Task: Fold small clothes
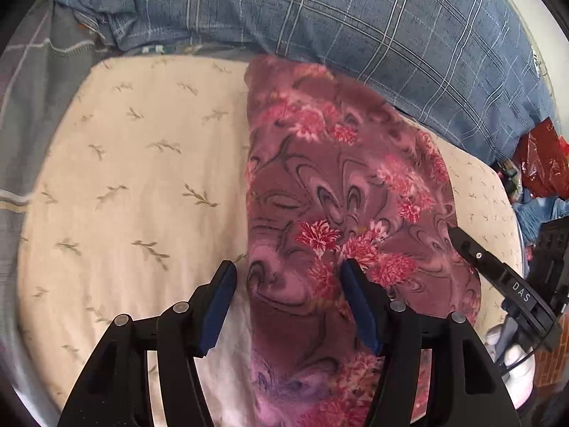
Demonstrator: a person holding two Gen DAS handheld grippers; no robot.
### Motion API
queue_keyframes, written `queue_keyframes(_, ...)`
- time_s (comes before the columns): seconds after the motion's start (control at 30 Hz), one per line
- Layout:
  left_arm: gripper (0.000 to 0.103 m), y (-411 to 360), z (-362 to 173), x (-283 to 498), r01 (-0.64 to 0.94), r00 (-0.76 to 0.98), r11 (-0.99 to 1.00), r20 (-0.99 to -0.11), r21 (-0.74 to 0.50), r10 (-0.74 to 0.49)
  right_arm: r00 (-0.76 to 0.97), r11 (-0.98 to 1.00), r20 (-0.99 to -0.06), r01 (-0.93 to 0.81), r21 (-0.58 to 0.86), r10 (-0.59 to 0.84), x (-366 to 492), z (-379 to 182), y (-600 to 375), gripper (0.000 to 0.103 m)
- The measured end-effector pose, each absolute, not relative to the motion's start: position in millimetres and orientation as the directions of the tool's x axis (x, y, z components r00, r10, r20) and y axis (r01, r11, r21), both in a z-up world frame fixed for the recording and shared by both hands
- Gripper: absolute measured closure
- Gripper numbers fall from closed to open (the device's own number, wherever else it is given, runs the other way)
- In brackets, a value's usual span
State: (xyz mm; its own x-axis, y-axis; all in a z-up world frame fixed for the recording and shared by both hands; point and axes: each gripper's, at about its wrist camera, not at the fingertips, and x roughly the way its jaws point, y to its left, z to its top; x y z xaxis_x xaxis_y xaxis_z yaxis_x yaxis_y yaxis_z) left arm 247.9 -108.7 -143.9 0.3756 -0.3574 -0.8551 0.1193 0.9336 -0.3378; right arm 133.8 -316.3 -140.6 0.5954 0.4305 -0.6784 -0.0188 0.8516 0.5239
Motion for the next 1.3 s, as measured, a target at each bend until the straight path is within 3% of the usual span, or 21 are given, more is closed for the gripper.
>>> queue_keyframes(0.07,0.047,-105.5,-130.2,239.8,0.128,0.387,0.943,-0.86,-0.306,-0.332,0.61,0.857,-0.682,0.009,0.515,0.403,129.8,-131.1,-317.9,0.097)
queue_keyframes(0.17,0.045,-97.6,-114.7,212.7,0.165,0.404,0.949,-0.859,-0.27,-0.314,0.591,0.826,-0.67,0.012,0.564,0.449,107.6,-117.9,-323.1,0.089)
queue_keyframes(0.3,0.043,-91.2,-121.6,177.3,0.182,0.37,0.933,-0.858,-0.31,-0.357,0.559,0.82,-0.691,0.034,0.572,0.459,64.9,-125.4,-325.3,0.056)
queue_keyframes(0.37,0.043,-93.5,-128.5,171.2,0.18,0.346,0.942,-0.879,-0.282,-0.329,0.539,0.823,-0.713,0.061,0.565,0.449,51.8,-137.7,-318.9,0.056)
queue_keyframes(0.43,0.043,-93.9,-131.7,165.4,0.168,0.324,0.943,-0.887,-0.288,-0.329,0.513,0.828,-0.722,0.038,0.559,0.463,44.4,-147.0,-311.0,0.084)
queue_keyframes(0.5,0.043,-90.7,-129.2,160.1,0.168,0.329,0.938,-0.88,-0.304,-0.344,0.549,0.864,-0.717,-0.018,0.503,0.429,35.3,-131.3,-306.5,0.094)
queue_keyframes(0.57,0.041,-88.5,-130.6,155.3,0.169,0.345,0.942,-0.878,-0.289,-0.332,0.596,0.867,-0.684,-0.042,0.496,0.421,28.4,-114.5,-311.8,0.096)
queue_keyframes(0.63,0.035,-89.9,-140.2,152.9,0.172,0.348,0.951,-0.887,-0.258,-0.304,0.608,0.874,-0.688,-0.021,0.486,0.397,25.9,-111.3,-321.1,0.097)
queue_keyframes(0.77,0.035,-91.7,-143.0,147.3,0.2,0.355,0.952,-0.889,-0.231,-0.29,0.496,0.891,-0.785,0.047,0.452,0.371,37.2,-146.5,-317.9,0.095)
queue_keyframes(0.83,0.042,-90.0,-130.4,141.6,0.243,0.365,0.935,-0.869,-0.257,-0.333,0.53,0.882,-0.769,0.079,0.465,0.358,34.6,-135.8,-320.9,0.088)
queue_keyframes(1.03,0.037,-97.1,-84.3,138.7,0.296,0.517,0.933,-0.787,-0.205,-0.337,0.687,0.866,-0.632,0.008,0.5,0.359,30.2,-84.6,-322.8,0.083)
queue_keyframes(1.13,0.037,-108.5,-105.4,160.5,0.256,0.465,0.942,-0.827,-0.216,-0.316,0.716,0.885,-0.609,-0.028,0.465,0.342,42.4,-86.6,-306.7,0.079)
queue_keyframes(1.2,0.033,-116.3,-137.0,176.1,0.219,0.39,0.954,-0.878,-0.206,-0.279,0.686,0.912,-0.655,-0.032,0.409,0.317,55.4,-105.0,-288.9,0.079)
queue_keyframes(1.27,0.026,-110.6,-147.8,180.4,0.182,0.389,0.945,-0.863,-0.271,-0.323,0.62,0.947,-0.739,-0.021,0.321,0.264,64.6,-133.4,-280.5,0.079)
queue_keyframes(1.3,0.026,-106.9,-147.4,179.7,0.173,0.391,0.939,-0.854,-0.298,-0.343,0.659,0.953,-0.71,-0.032,0.301,0.246,59.4,-139.0,-278.9,0.079)
